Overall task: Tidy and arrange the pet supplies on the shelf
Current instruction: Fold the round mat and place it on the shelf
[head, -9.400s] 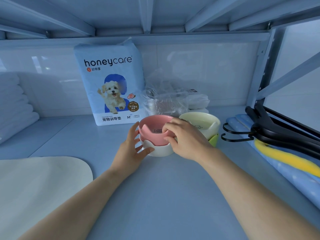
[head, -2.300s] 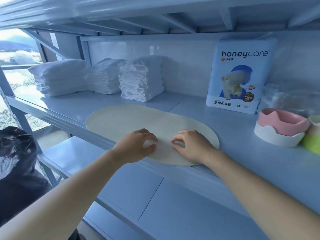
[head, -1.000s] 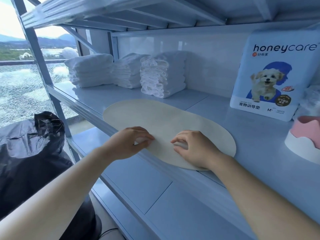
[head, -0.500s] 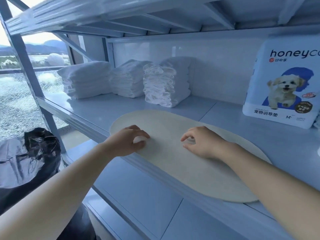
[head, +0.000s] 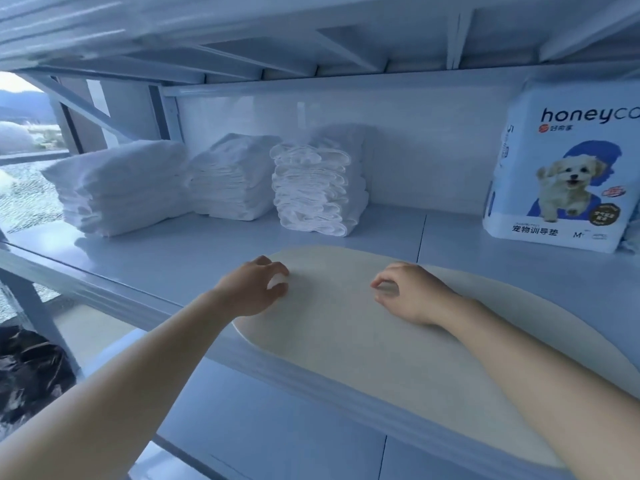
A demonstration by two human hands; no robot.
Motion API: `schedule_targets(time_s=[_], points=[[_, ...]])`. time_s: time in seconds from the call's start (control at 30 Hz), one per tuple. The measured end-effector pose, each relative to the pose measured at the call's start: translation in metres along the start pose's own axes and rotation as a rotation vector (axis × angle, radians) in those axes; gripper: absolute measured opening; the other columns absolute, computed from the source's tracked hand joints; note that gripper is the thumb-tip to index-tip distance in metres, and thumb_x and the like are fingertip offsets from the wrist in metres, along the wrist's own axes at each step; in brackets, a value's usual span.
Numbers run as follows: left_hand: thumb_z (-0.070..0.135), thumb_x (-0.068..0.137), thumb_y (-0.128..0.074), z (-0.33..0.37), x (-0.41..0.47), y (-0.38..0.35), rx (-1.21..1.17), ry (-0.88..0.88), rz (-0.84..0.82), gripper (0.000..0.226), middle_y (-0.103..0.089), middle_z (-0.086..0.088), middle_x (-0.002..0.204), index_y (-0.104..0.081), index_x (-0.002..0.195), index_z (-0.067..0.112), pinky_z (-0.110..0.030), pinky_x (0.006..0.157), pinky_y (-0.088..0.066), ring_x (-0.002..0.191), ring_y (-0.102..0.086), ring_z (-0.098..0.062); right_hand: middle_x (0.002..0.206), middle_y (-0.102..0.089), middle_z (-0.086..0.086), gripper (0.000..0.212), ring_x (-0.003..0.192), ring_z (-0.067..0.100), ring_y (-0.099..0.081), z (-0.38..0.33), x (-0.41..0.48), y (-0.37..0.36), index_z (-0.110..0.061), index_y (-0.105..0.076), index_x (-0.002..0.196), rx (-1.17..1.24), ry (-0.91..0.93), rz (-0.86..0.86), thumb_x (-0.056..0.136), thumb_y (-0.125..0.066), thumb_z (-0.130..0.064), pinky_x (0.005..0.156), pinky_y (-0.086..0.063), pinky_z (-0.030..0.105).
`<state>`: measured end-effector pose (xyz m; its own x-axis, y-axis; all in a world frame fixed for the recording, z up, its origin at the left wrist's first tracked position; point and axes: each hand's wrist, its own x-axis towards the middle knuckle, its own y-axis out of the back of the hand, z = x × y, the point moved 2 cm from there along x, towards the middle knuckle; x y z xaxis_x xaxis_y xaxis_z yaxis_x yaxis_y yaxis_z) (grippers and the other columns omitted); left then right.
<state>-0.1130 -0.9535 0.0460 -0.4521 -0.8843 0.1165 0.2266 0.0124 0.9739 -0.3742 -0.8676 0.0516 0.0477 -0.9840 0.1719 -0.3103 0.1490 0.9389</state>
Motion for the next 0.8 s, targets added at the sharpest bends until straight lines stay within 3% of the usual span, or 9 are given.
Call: schedule_targets(time_s=[0.13,0.23,0.33,0.43,0.6,0.8], points=[[0.046,0.092,-0.044,-0.003,0.026,-0.006,-0.007,0.001,0.014,0.040,-0.040,-0.001,0.138,-0.045,0.129,0.031,-0.035,0.094,-0.040,0.122,-0.042,-0.026,0.127,-0.050,-0.007,0.032,0.119,0.011,-0.046,0.005,-0.005,-0.012,-0.020,-0.058,0.120,0.059,-0.028,0.087,0.092,-0.051,-0.034,0.102,-0.035,0.025],[0.053,0.089,-0.044,-0.002,0.042,-0.008,0.029,0.035,0.012,0.048,-0.036,-0.001,0.143,-0.040,0.133,0.033,-0.041,0.098,-0.040,0.126,-0.041,-0.026,0.126,-0.051,-0.010,0.031,0.119,0.008,-0.047,0.012,-0.010,-0.012,-0.022,-0.060,0.118,0.061,-0.059,0.120,0.091,-0.052,-0.036,0.099,-0.033,0.020],[0.057,0.085,-0.047,-0.002,0.055,-0.008,0.013,0.102,0.009,0.059,-0.040,-0.002,0.138,-0.033,0.137,0.033,-0.043,0.097,-0.039,0.125,-0.041,-0.027,0.125,-0.053,-0.009,0.031,0.117,0.009,-0.048,0.018,-0.014,-0.011,-0.022,-0.061,0.116,0.035,-0.093,0.154,0.090,-0.054,-0.036,0.096,-0.034,0.018],[0.055,0.085,-0.043,0.002,0.062,-0.011,0.068,0.115,0.007,0.057,-0.044,-0.003,0.136,-0.034,0.136,0.031,-0.043,0.096,-0.033,0.127,-0.037,-0.027,0.124,-0.053,-0.008,0.032,0.117,0.011,-0.047,0.023,-0.015,-0.007,-0.022,-0.061,0.116,0.006,-0.135,0.163,0.090,-0.054,-0.039,0.095,-0.034,0.020],[0.031,0.095,-0.031,0.032,0.068,-0.025,0.129,-0.099,0.014,0.045,-0.021,-0.002,0.153,-0.032,0.140,0.037,-0.046,0.111,-0.015,0.141,-0.015,-0.023,0.128,-0.050,-0.007,0.040,0.120,0.013,-0.045,0.039,-0.018,0.008,-0.022,-0.057,0.121,-0.035,-0.263,0.111,0.089,-0.053,-0.046,0.100,-0.036,0.027],[0.015,0.093,-0.035,0.082,0.081,-0.033,-0.012,-0.391,-0.014,0.045,-0.032,0.005,0.148,-0.043,0.134,0.032,-0.042,0.110,-0.027,0.136,-0.028,-0.020,0.127,-0.051,-0.007,0.037,0.117,0.012,-0.048,0.062,-0.050,0.028,-0.023,-0.057,0.121,-0.068,-0.353,0.115,0.089,-0.054,-0.043,0.099,-0.037,0.026]])
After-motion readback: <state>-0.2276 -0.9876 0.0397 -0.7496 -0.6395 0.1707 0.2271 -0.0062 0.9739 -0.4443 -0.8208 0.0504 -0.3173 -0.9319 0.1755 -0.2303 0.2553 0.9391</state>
